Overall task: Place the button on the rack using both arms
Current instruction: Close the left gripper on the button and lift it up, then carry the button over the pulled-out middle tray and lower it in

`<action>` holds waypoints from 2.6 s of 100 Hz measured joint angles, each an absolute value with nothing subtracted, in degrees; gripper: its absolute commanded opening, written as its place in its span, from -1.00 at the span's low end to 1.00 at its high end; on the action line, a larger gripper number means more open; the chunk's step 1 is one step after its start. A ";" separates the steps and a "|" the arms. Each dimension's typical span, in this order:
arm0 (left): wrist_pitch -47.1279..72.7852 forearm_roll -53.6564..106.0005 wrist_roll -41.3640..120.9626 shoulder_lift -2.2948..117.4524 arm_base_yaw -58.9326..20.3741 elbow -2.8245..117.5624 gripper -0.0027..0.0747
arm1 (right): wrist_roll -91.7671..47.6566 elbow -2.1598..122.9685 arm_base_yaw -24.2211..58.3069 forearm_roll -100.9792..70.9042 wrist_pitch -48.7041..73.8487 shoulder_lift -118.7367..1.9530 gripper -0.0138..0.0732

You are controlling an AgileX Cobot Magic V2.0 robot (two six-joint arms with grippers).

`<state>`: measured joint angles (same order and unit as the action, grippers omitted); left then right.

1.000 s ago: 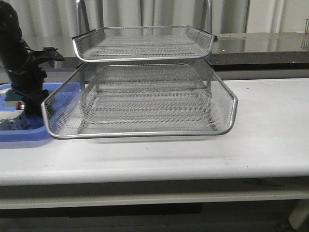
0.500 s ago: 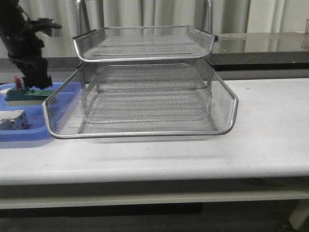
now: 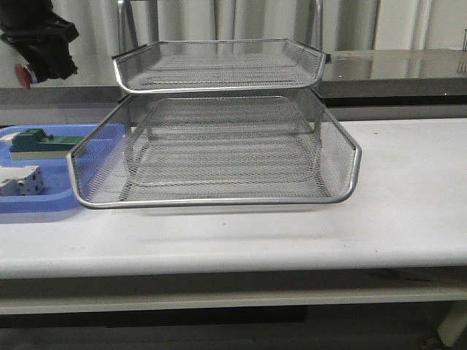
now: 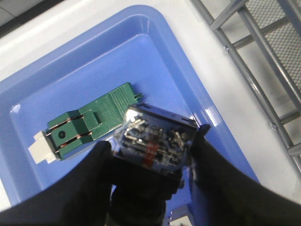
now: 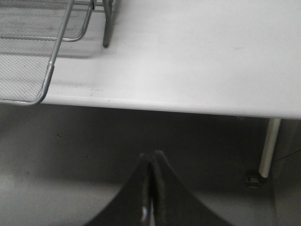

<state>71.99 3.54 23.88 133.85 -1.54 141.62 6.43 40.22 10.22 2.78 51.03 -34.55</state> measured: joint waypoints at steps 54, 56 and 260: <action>72.12 3.84 23.39 113.39 -7.22 120.17 -0.92 | 6.43 40.22 10.22 2.80 51.03 -34.55 -0.84; 72.12 3.84 23.39 112.57 -7.32 119.08 -0.92 | 6.43 40.22 10.22 2.80 51.03 -34.55 -0.84; 57.92 3.96 28.09 113.72 -37.78 97.58 0.59 | 6.43 40.22 10.22 2.90 51.03 -34.55 -0.84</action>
